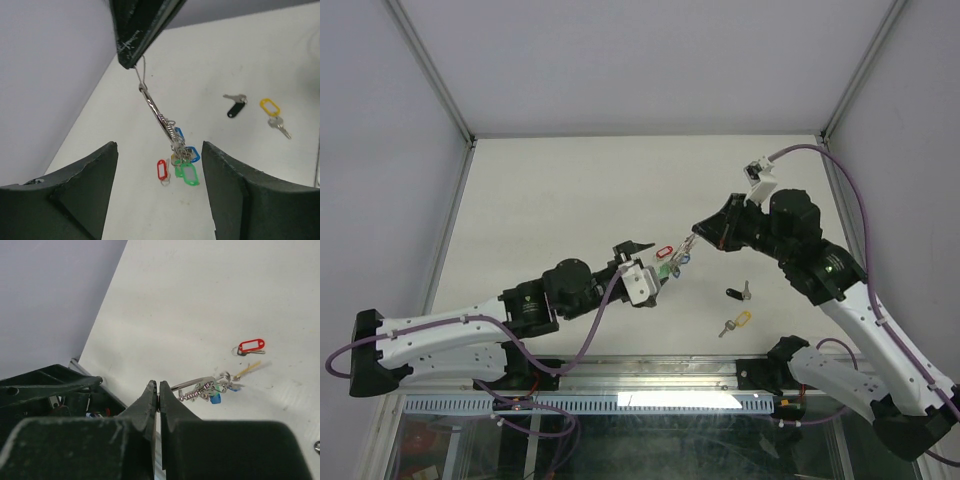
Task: Put the keys on the keyring
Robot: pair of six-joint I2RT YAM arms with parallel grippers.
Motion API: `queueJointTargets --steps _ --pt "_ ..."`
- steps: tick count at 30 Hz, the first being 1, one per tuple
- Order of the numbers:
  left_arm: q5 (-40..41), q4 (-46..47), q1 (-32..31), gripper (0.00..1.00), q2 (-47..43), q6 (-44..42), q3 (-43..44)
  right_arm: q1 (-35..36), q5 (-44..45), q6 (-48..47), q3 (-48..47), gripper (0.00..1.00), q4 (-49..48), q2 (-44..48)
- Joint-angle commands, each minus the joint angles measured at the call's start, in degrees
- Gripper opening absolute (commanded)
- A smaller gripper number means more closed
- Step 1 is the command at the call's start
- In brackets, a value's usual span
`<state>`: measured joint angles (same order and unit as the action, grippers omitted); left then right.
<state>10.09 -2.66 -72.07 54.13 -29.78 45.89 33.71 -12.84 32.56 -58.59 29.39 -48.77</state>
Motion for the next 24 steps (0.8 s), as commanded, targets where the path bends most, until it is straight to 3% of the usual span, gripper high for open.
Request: queueJointTargets --steps 1,8,18,24 --pt "6.56 21.52 -0.65 0.67 0.48 5.98 -2.81 -0.22 3.30 -6.23 -6.94 0.00 2.37 -1.83" --pt "7.73 33.31 -0.66 0.67 5.45 -0.04 -4.98 -0.18 2.73 -6.64 -9.66 0.00 3.25 -3.99" --pt "2.44 39.11 -0.61 0.56 11.26 -7.29 -4.95 -0.22 -2.22 -5.21 -11.81 0.00 2.76 -3.52" --pt "1.68 41.50 -0.63 0.43 13.18 -7.91 -4.09 -0.23 -4.82 -4.01 -12.79 0.00 2.16 -3.41"
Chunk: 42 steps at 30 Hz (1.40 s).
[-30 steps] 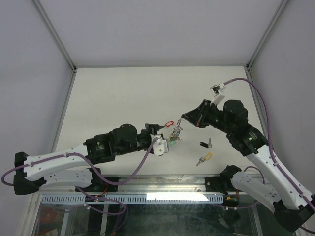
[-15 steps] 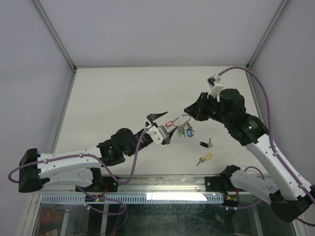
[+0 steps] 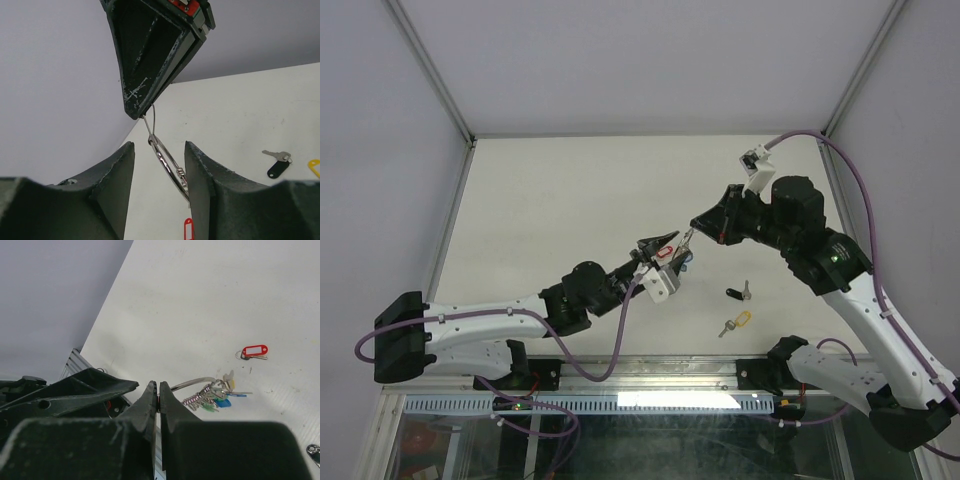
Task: Put the keys on the keyring
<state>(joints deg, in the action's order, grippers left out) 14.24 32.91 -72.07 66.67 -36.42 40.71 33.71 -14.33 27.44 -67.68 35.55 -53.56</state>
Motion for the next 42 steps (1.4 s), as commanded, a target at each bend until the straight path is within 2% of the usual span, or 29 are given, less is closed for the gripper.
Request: queueJointTargets --steps 1,11,24,37,41,42 --pt "-2.45 6.39 -0.63 0.42 1.01 -1.32 1.31 -0.23 -3.68 1.26 -3.77 0.00 -4.20 1.43" --pt "-0.46 9.18 -0.60 0.33 3.69 -2.48 2.80 -0.23 -5.01 1.91 -3.53 0.00 -4.58 1.82" --pt "3.20 10.73 -0.62 0.29 4.52 -5.02 3.38 -0.23 -6.89 1.40 -3.67 0.00 -4.55 1.70" --pt "3.30 10.09 -0.57 0.13 5.03 -5.06 3.70 -0.23 -8.13 1.30 -3.32 0.00 -5.28 1.62" --pt "3.34 10.11 -0.54 0.00 4.72 -5.30 3.47 -0.22 -7.89 1.08 -3.03 0.00 -5.32 1.67" --pt "3.38 10.23 -0.56 0.00 4.58 -5.57 3.31 -0.23 -7.79 0.87 -3.02 0.00 -5.27 1.72"
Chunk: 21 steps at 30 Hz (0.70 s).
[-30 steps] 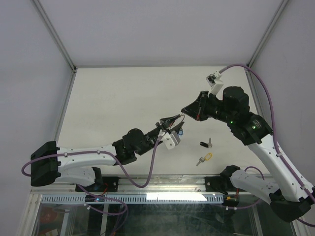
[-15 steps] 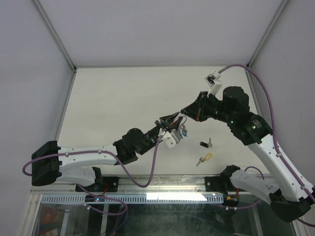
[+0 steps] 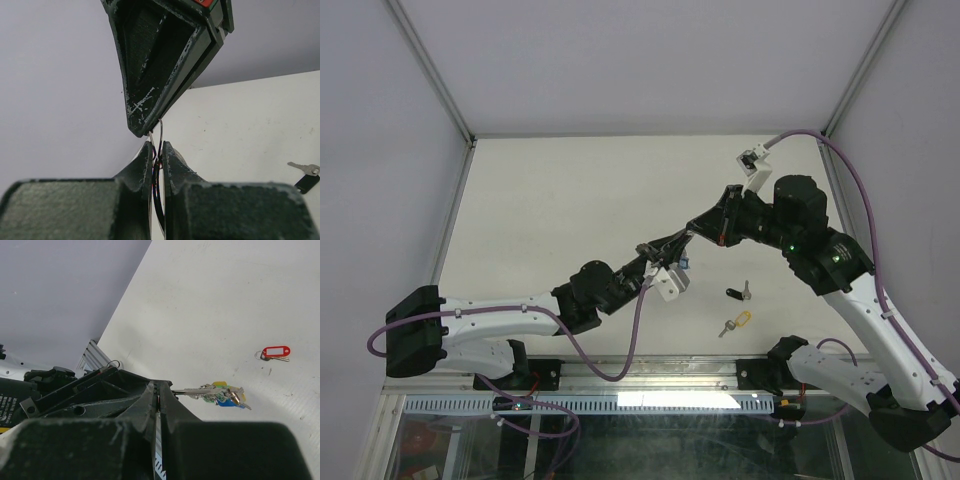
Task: Put the keys on the keyring
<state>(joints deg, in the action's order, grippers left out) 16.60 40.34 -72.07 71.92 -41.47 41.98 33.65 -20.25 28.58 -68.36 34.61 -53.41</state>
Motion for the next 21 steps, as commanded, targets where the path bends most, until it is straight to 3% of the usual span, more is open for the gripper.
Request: queueJointTargets --steps 1,3,6,8,16,21 --pt "0.84 2.94 -0.56 0.00 -0.99 -0.82 1.77 -0.15 -1.63 -0.50 -2.31 0.00 -4.29 1.71" --pt "-0.59 2.88 -0.53 0.00 -1.70 -2.42 0.96 -0.14 -0.98 -0.85 -2.32 0.01 -4.29 2.05" --pt "-2.16 1.07 -0.56 0.00 -2.58 -4.59 0.33 -0.16 1.45 -1.55 -2.47 0.29 -3.97 3.16" --pt "-2.66 -0.99 -0.60 0.00 -3.15 -6.00 0.27 -0.16 3.40 -2.04 -2.49 0.39 -3.85 4.13" --pt "-3.18 -3.37 -0.57 0.00 -6.58 -10.62 -1.63 -0.16 10.07 -3.80 -2.79 0.44 0.31 5.64" --pt "-1.09 -4.60 -0.57 0.00 -7.41 -12.45 -1.65 -0.16 5.37 -2.56 -3.21 0.47 1.40 4.07"
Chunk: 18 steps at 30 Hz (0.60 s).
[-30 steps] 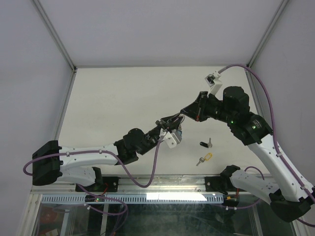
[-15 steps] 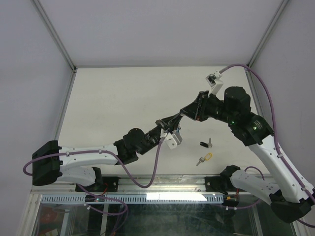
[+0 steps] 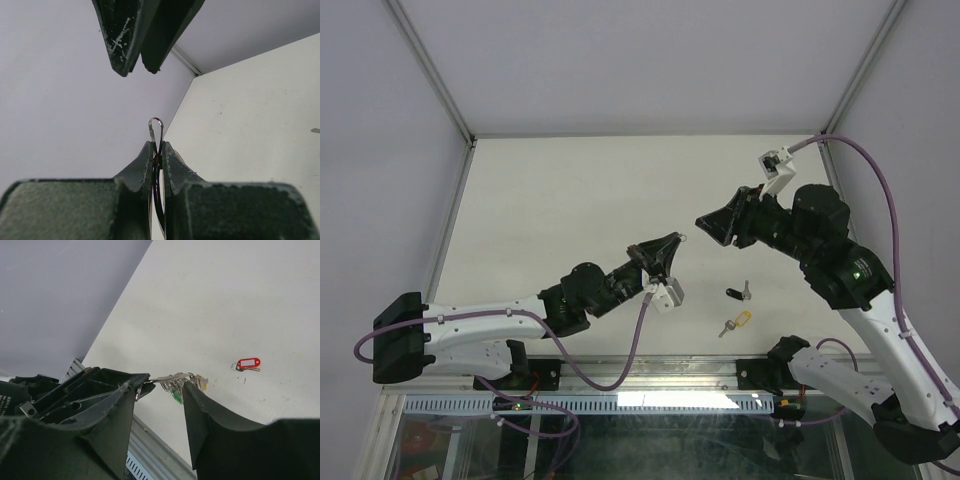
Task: Put the keys on the keyring
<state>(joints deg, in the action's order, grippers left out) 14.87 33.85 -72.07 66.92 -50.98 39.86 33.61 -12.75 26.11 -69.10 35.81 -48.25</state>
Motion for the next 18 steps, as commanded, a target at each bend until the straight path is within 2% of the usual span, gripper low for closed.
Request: queueJointTargets --steps 1,7,18 --pt "0.88 1.89 -0.58 0.00 -2.37 -3.02 0.59 -0.11 -3.18 0.63 -2.73 0.48 0.47 -1.69" --pt "2.34 2.64 -0.59 0.00 -1.39 -2.29 1.36 0.08 -7.62 5.79 -2.43 0.54 0.50 -3.71" --pt "1.96 3.41 -0.54 0.00 -0.46 -2.22 2.08 1.39 -9.00 12.15 1.07 0.50 -0.96 -2.60"
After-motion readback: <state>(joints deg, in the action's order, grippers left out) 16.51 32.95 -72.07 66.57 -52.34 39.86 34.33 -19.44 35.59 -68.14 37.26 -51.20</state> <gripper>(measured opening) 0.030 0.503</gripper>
